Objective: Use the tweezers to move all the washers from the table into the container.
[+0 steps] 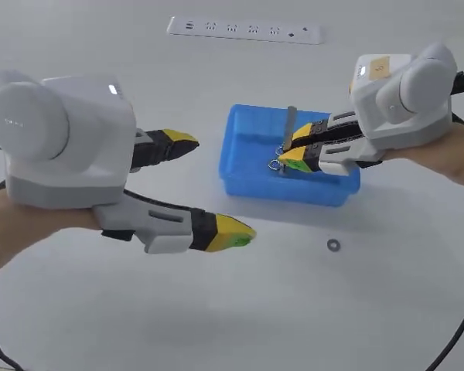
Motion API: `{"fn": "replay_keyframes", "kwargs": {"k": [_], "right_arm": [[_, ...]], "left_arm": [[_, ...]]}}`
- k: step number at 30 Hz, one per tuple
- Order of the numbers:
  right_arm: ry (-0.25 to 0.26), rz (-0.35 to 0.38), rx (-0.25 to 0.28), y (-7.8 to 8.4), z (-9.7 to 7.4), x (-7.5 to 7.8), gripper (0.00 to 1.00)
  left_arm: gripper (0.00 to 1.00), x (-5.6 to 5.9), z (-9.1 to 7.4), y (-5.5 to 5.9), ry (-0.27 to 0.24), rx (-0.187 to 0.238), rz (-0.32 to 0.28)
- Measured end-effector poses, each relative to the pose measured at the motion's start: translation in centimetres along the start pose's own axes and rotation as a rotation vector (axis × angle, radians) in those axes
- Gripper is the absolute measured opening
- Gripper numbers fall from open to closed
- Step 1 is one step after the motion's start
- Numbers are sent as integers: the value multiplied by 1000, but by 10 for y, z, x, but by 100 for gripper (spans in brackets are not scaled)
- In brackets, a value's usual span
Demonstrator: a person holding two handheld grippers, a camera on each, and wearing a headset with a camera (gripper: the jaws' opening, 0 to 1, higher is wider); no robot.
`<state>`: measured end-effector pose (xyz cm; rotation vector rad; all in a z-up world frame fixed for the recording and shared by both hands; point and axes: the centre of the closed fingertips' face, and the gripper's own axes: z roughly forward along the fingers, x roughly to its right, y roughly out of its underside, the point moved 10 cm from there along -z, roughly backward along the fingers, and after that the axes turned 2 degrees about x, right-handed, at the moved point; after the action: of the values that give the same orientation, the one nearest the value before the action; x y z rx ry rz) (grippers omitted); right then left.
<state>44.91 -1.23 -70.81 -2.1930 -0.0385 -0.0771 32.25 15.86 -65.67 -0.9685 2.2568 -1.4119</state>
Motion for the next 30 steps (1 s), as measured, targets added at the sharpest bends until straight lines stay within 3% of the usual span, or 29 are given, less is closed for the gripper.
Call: {"fn": "replay_keyframes", "kwargs": {"k": [2,6,8,14,18,23,28,30], "right_arm": [[-1,0,0,0,0,0,10],[-5,-3,-2,0,0,-3,10],[-5,-6,-2,0,0,-3,10],[-2,4,4,1,0,-3,11],[-3,4,5,1,-1,-3,11],[-4,5,10,2,0,-2,11],[-6,3,11,1,1,-2,11],[-7,2,10,1,1,-2,11]], "left_arm": [[82,-7,9,-12,6,54,-16],[80,-20,31,-26,47,56,-28],[75,-19,44,-33,76,56,-9],[57,-33,67,-36,112,33,18],[49,-37,71,-37,121,37,20],[27,-40,71,-42,125,40,75],[25,-39,73,-48,150,60,80],[20,-41,76,-50,166,49,94]]}}
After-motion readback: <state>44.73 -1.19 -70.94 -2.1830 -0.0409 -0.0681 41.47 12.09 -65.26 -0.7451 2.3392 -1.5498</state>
